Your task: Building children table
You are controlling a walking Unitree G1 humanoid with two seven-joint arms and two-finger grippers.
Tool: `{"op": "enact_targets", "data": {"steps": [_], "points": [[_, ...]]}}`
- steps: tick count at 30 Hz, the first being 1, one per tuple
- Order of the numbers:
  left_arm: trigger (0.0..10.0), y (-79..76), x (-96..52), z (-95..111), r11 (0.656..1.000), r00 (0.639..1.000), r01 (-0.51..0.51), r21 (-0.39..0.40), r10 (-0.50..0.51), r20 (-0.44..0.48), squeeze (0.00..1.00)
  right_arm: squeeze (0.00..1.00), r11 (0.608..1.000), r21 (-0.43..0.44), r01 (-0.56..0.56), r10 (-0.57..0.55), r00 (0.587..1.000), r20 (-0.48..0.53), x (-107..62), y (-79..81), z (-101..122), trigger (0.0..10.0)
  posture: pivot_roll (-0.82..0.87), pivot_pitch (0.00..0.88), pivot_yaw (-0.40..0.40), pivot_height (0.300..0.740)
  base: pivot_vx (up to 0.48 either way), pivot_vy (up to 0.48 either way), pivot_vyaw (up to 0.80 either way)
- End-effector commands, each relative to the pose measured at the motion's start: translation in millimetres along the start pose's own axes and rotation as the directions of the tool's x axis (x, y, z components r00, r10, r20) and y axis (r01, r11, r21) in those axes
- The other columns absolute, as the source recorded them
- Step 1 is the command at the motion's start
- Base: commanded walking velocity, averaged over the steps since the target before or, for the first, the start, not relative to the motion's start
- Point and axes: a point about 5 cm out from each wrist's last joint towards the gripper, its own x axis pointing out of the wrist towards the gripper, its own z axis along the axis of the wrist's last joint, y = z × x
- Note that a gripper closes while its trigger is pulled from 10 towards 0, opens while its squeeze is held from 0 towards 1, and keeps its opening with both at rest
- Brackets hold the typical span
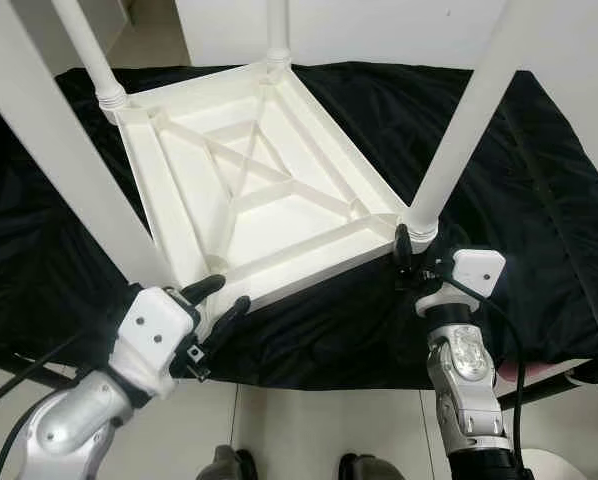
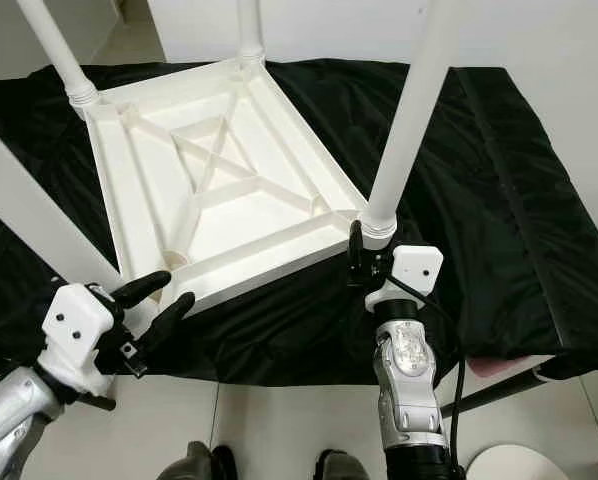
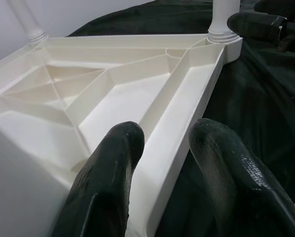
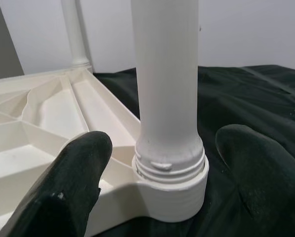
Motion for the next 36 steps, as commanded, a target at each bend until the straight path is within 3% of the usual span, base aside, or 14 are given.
{"op": "enact_targets", "data": {"steps": [1,2,5,6,11,16,21,23,25,28,30,32,33,36], "points": [[10.0,13.3,-7.7,0.4,0.965,0.965,-0.262,0.0,0.262,-0.006,0.0,0.0,1.0,0.006,-0.025,0.025,1.0,-0.015,-2.0,5.2,-1.3,10.0,0.0,0.189,0.078,0.74,0.0,0.0,0.0],[10.0,11.6,-13.4,-1.6,0.961,0.962,-0.273,-0.039,0.272,-0.03,0.0,0.0,1.0,0.008,-0.029,0.029,0.999,-0.018,-1.1,5.6,-2.3,10.0,0.0,0.185,0.07,0.74,0.0,0.0,0.0],[10.0,7.1,-25.0,0.2,0.962,0.962,-0.271,-0.039,0.269,-0.052,0.0,0.0,0.999,0.005,-0.038,0.038,0.999,-0.025,1.2,5.4,-3.2,10.0,0.02,0.192,0.06,0.74,0.0,0.0,0.0],[10.0,3.9,-36.0,3.0,0.964,0.962,-0.266,0.009,0.266,-0.059,0.0,0.0,0.998,-0.002,-0.055,0.055,0.998,-0.03,4.1,5.9,-4.2,10.0,0.03,0.188,0.055,0.74,0.0,0.0,0.0],[10.0,-2.8,-49.1,-3.2,0.968,0.964,-0.233,0.09,0.242,-0.107,0.0,0.0,0.996,0.01,-0.086,0.086,0.996,-0.036,13.1,9.8,-5.6,10.0,0.07,0.182,0.036,0.74,0.0,0.0,0.0],[10.0,-0.5,-76.4,-18.3,0.961,0.943,-0.245,0.125,0.267,-0.201,0.0,0.0,0.992,0.018,-0.122,0.123,0.991,-0.044,23.2,14.8,-8.7,10.0,0.1,0.174,0.012,0.74,0.0,0.0,0.0],[10.0,5.4,-84.8,-23.8,0.953,0.926,-0.273,0.128,0.297,-0.234,0.0,0.0,0.991,0.022,-0.133,0.134,0.99,-0.046,24.1,17.2,-9.9,10.0,0.11,0.167,0.003,0.74,0.0,0.0,0.0],[10.0,33.6,-103.8,-36.7,0.921,0.876,-0.352,0.167,0.387,-0.289,0.0,0.0,0.987,0.033,-0.156,0.158,0.986,-0.053,25.4,23.7,-12.3,10.0,0.12,0.158,-0.011,0.74,0.0,0.0,0.0],[10.0,64.0,-109.3,-39.9,0.864,0.821,-0.472,0.177,0.504,-0.268,0.0,0.0,0.985,0.042,-0.168,0.171,0.984,-0.059,26.5,28.1,-14.6,10.0,0.12,0.148,-0.011,0.74,0.0,0.0,0.0],[10.0,70.4,-108.4,-39.9,0.85,0.811,-0.497,0.173,0.526,-0.256,0.0,0.0,0.985,0.043,-0.169,0.172,0.983,-0.06,26.8,28.8,-15.3,10.0,0.12,0.148,-0.012,0.74,0.0,0.0,0.0],[10.0,100.7,-97.2,-37.9,0.792,0.772,-0.585,0.178,0.61,-0.178,0.0,0.0,0.984,0.056,-0.168,0.171,0.983,-0.068,25.4,31.5,-16.9,10.0,0.09,0.136,-0.01,0.74,0.0,0.0,0.0],[10.0,100.7,-97.2,-37.9,0.792,0.772,-0.585,0.178,0.61,-0.178,0.0,0.0,0.984,0.056,-0.168,0.171,0.983,-0.068,25.4,31.5,-16.9,10.0,0.09,0.136,-0.01,0.74,0.0,0.0,0.0],[10.0,117.4,-82.6,-32.5,0.756,0.746,-0.641,0.137,0.655,-0.122,0.0,0.0,0.982,0.064,-0.177,0.182,0.98,-0.08,19.8,35.3,-18.8,10.0,0.08,0.132,-0.008,0.74,0.0,0.0,0.0],[10.0,128.6,-66.6,-28.3,0.745,0.74,-0.664,0.064,0.667,-0.085,0.0,0.0,0.981,0.073,-0.179,0.186,0.978,-0.092,13.5,38.7,-20.2,10.0,0.06,0.127,-0.005,0.74,0.0,0.0,0.0]]}}
